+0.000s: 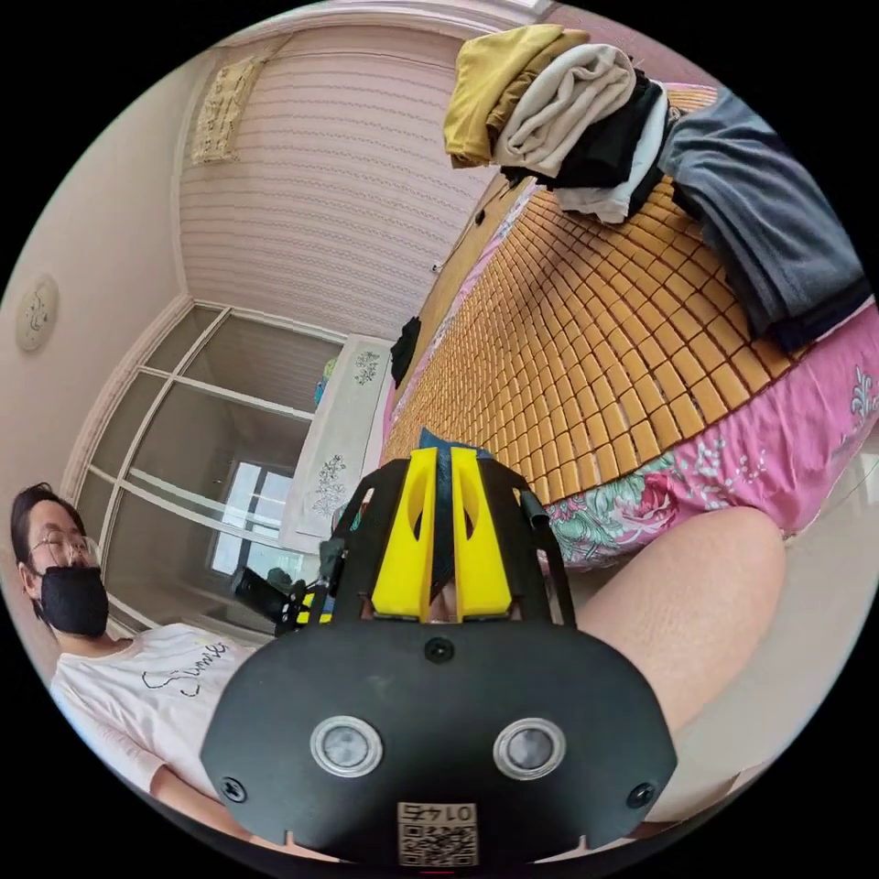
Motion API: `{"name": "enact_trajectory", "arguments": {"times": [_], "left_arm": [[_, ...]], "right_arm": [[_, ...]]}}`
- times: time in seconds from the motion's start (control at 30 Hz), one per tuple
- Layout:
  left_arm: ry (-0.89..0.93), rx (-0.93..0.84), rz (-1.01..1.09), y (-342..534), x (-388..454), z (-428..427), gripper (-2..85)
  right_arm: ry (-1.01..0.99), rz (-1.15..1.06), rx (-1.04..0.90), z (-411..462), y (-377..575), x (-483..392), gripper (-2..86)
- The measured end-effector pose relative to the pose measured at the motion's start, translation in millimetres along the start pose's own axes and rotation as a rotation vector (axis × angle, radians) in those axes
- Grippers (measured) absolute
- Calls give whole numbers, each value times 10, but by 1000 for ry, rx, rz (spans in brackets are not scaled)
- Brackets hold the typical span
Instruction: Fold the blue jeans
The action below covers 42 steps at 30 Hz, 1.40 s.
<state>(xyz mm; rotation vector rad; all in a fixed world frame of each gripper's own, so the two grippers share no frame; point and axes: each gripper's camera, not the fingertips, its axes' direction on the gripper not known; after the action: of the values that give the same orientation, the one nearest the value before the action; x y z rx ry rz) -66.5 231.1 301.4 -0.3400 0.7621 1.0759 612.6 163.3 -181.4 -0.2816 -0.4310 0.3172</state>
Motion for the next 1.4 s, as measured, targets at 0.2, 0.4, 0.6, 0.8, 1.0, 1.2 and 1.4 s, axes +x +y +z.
{"name": "enact_trajectory", "arguments": {"times": [0.2,0.4,0.6,0.8,1.0,1.2,1.4], "left_arm": [[166,186,-83,-5,-287,-261,42],[-28,296,-302,576,-832,-1060,46],[-539,-17,-678,1408,-1603,-1446,31],[-537,14,-671,1576,-1886,-1623,63],[-386,-74,-620,1549,-2416,-1405,131],[-221,-203,-759,1798,-2912,-1293,142],[-118,-163,-820,2153,-3011,-1446,127]], "right_arm": [[-29,-147,25,-371,-201,-452,18],[-73,-355,-194,789,-565,-1279,19],[123,-334,-324,2387,-379,-1423,19],[349,-322,-339,2018,87,-1187,73],[436,-29,-302,1672,401,-703,178],[414,96,-346,2111,536,-608,165],[449,20,-383,2320,603,-900,110]]}}
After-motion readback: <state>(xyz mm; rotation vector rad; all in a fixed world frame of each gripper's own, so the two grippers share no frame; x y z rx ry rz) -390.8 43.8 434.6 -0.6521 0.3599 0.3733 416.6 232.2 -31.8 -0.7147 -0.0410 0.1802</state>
